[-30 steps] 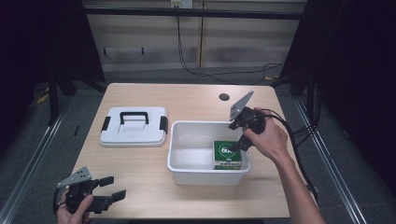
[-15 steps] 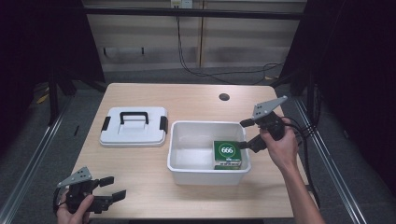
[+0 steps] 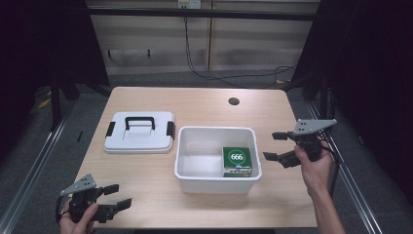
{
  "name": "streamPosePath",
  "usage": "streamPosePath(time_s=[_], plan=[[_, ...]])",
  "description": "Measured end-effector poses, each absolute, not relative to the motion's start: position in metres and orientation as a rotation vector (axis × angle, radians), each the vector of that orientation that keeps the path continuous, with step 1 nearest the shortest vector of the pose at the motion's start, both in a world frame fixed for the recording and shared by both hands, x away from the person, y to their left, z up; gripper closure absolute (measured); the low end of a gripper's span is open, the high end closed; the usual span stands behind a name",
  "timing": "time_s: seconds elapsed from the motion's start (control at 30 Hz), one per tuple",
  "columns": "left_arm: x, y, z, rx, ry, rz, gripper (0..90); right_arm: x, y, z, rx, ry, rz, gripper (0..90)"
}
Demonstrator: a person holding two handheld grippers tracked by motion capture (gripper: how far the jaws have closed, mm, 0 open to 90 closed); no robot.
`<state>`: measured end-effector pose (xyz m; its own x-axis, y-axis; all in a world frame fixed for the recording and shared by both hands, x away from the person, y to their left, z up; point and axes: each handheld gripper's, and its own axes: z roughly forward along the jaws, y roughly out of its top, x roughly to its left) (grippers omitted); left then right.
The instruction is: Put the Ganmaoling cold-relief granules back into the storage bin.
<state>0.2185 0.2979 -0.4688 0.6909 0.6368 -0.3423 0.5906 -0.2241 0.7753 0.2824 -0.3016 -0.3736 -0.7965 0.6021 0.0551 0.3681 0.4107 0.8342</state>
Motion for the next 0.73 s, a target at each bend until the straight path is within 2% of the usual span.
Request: streamPosePath(time_s=[0.43, 0.6, 0.73], plan=[[0.219, 0.297, -0.469, 1.905, 0.955, 0.059, 17.0, 0.246, -0.340, -0.406, 0.988, 2.249, 1.369, 14.1], [0.219, 0.299, -0.468, 1.894, 0.947, 0.060, 17.0, 0.243, -0.352, -0.436, 1.071, 2.221, 1.352, 13.3], [0.219, 0.299, -0.467, 1.895, 0.943, 0.059, 16.9, 0.248, -0.355, -0.446, 1.102, 2.280, 1.322, 13.0]])
